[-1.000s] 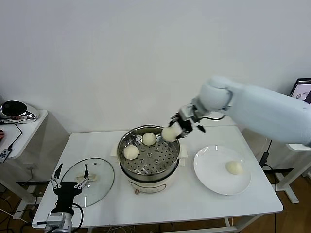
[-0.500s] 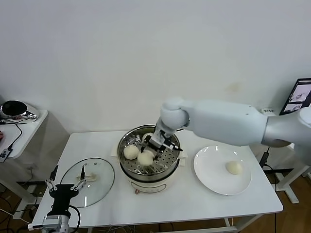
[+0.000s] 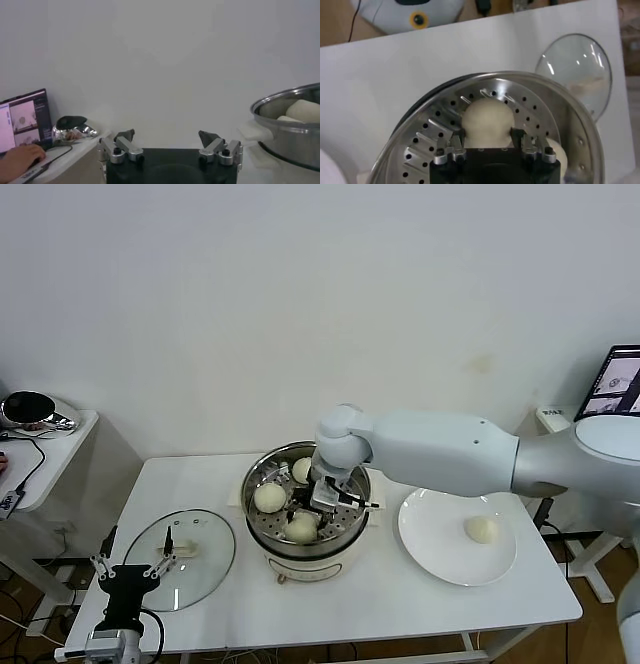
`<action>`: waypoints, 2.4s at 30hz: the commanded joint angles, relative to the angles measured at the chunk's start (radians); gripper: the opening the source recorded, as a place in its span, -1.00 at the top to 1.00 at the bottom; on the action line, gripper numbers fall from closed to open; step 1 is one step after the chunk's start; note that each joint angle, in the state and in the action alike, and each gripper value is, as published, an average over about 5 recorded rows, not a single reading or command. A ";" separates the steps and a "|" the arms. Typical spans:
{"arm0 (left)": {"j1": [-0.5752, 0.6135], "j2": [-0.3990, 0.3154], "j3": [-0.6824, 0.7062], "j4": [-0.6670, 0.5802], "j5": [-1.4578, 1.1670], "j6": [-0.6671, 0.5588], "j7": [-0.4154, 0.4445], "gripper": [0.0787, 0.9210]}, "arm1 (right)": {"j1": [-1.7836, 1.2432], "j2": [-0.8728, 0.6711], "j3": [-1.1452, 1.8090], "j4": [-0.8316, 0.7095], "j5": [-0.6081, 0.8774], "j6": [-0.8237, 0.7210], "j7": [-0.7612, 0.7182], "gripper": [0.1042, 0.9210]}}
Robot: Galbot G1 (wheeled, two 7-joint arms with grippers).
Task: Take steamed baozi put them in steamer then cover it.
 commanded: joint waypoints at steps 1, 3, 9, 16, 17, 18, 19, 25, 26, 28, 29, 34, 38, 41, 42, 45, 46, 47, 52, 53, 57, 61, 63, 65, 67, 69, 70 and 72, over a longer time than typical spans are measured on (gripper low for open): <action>-0.006 0.000 0.007 0.002 0.000 0.000 0.000 -0.77 | 0.057 -0.008 0.011 0.008 -0.023 0.049 0.001 -0.53; -0.011 0.001 0.008 0.004 -0.002 0.001 0.000 -0.77 | 0.088 -0.041 0.028 0.014 -0.017 0.022 -0.003 -0.64; -0.019 0.012 0.012 0.019 -0.003 0.001 0.001 -0.77 | 0.174 -0.215 0.039 0.073 0.085 -0.199 -0.026 -0.76; -0.022 0.030 0.012 0.030 -0.006 0.000 0.002 -0.77 | 0.188 -0.474 0.055 0.160 0.196 -0.650 0.013 -0.76; -0.022 0.032 0.012 0.031 -0.007 -0.001 0.002 -0.77 | 0.175 -0.511 0.056 0.172 0.205 -0.704 0.028 -0.76; -0.021 0.035 0.013 0.032 -0.007 -0.001 0.002 -0.77 | 0.159 -0.550 0.058 0.184 0.214 -0.745 0.042 -0.76; -0.021 0.037 0.013 0.032 -0.008 -0.001 0.002 -0.77 | 0.139 -0.587 0.061 0.194 0.221 -0.779 0.052 -0.76; -0.025 0.037 0.023 0.035 -0.008 -0.001 0.002 -0.77 | -0.047 -0.727 0.153 0.199 0.230 -0.850 0.070 -0.76; -0.025 0.035 0.026 0.036 -0.007 -0.001 0.002 -0.77 | -0.089 -0.739 0.189 0.184 0.215 -0.839 0.063 -0.76; -0.022 0.031 0.030 0.035 -0.004 -0.002 0.001 -0.77 | -0.173 -0.751 0.269 0.146 0.163 -0.800 0.039 -0.76; -0.020 0.030 0.032 0.034 -0.002 -0.002 0.001 -0.77 | -0.215 -0.754 0.312 0.125 0.133 -0.775 0.024 -0.76; -0.011 0.028 0.029 0.030 0.002 -0.003 0.001 -0.77 | -0.452 -0.758 0.524 0.027 0.000 -0.643 -0.076 -0.76; -0.006 0.023 0.029 0.030 0.009 -0.003 0.001 -0.77 | -0.579 -0.729 0.663 -0.052 -0.107 -0.564 -0.117 -0.76; -0.003 0.020 0.027 0.028 0.013 -0.003 0.001 -0.77 | -0.616 -0.697 0.706 -0.112 -0.168 -0.509 -0.121 -0.76; -0.002 0.019 0.026 0.026 0.013 -0.003 0.001 -0.77 | -0.623 -0.686 0.713 -0.127 -0.180 -0.495 -0.121 -0.76; 0.001 0.017 0.022 0.024 0.013 -0.002 0.001 -0.77 | -0.645 -0.650 0.731 -0.168 -0.209 -0.462 -0.117 -0.76; 0.002 0.016 0.021 0.023 0.014 -0.002 0.001 -0.77 | -0.652 -0.637 0.736 -0.177 -0.216 -0.456 -0.114 -0.76; 0.003 0.015 0.020 0.022 0.015 -0.002 0.001 -0.77 | -0.658 -0.621 0.741 -0.187 -0.223 -0.452 -0.111 -0.76; 0.006 0.009 0.019 0.010 0.019 0.000 0.001 -0.77 | -0.678 -0.561 0.759 -0.228 -0.261 -0.445 -0.100 -0.76; 0.007 0.009 0.018 0.009 0.019 0.001 0.001 -0.77 | -0.681 -0.552 0.761 -0.235 -0.269 -0.444 -0.099 -0.76; 0.009 0.009 0.014 0.010 0.018 0.000 0.001 -0.77 | -0.690 -0.535 0.761 -0.253 -0.295 -0.450 -0.096 -0.76; 0.012 0.006 0.012 0.009 0.018 0.000 0.001 -0.77 | -0.699 -0.532 0.765 -0.260 -0.312 -0.461 -0.091 -0.76; 0.012 0.005 0.012 0.008 0.018 0.000 0.001 -0.77 | -0.704 -0.529 0.768 -0.266 -0.320 -0.467 -0.086 -0.76; 0.012 0.004 0.012 0.009 0.017 -0.001 0.001 -0.77 | -0.708 -0.522 0.775 -0.278 -0.326 -0.471 -0.078 -0.76; 0.013 0.003 0.013 0.010 0.017 -0.001 0.001 -0.77 | -0.712 -0.512 0.783 -0.293 -0.329 -0.479 -0.070 -0.76; 0.013 0.003 0.013 0.011 0.018 -0.001 0.001 -0.77 | -0.716 -0.503 0.790 -0.304 -0.329 -0.489 -0.064 -0.76; 0.013 0.003 0.013 0.011 0.018 -0.001 0.001 -0.77 | -0.717 -0.500 0.792 -0.307 -0.328 -0.495 -0.061 -0.75; 0.013 0.003 0.012 0.010 0.018 -0.001 0.001 -0.77 | -0.719 -0.495 0.795 -0.309 -0.326 -0.502 -0.058 -0.72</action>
